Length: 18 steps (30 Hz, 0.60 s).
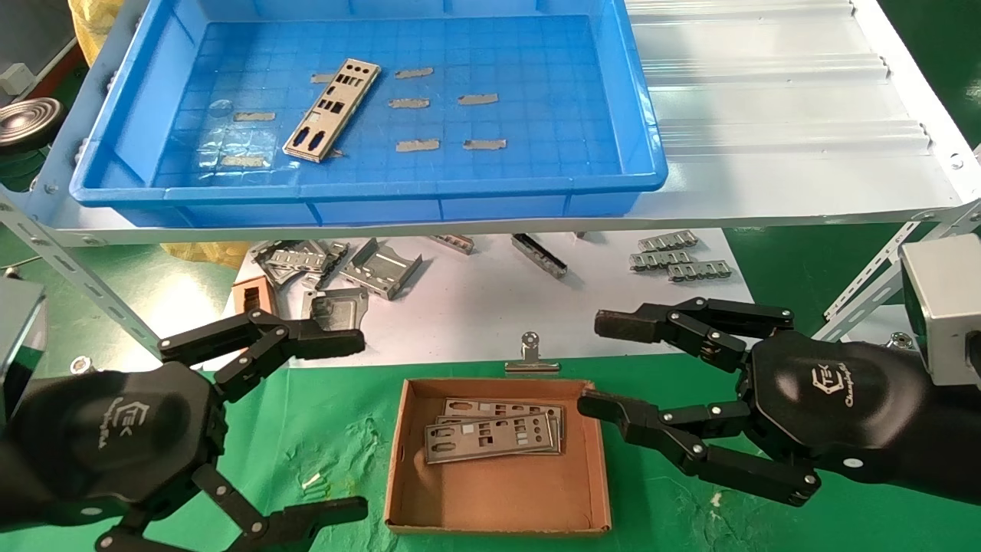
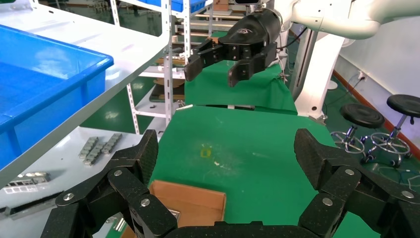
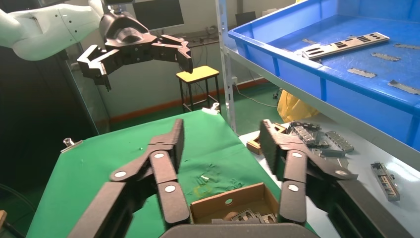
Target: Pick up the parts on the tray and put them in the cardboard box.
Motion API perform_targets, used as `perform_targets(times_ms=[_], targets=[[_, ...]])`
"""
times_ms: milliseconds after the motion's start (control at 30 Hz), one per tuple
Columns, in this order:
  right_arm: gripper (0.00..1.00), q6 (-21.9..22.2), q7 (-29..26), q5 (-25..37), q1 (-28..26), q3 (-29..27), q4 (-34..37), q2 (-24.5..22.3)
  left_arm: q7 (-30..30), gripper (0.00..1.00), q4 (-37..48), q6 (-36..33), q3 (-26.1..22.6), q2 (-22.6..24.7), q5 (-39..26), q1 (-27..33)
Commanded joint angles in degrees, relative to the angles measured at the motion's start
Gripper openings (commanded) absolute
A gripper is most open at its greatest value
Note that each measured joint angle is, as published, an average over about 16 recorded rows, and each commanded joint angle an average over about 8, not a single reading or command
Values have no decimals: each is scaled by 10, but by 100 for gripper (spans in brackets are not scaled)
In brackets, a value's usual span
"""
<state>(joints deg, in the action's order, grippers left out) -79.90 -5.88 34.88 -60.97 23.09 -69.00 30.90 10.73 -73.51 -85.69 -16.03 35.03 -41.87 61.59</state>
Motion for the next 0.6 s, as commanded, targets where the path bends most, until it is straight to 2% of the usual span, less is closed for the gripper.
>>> perform_targets(times_ms=[33,600], targets=[[0,0,0,0,0,0,0,0,0,100,0,0,0,0,0,0],[0,0,0,0,0,0,0,0,0,100,0,0,0,0,0,0]])
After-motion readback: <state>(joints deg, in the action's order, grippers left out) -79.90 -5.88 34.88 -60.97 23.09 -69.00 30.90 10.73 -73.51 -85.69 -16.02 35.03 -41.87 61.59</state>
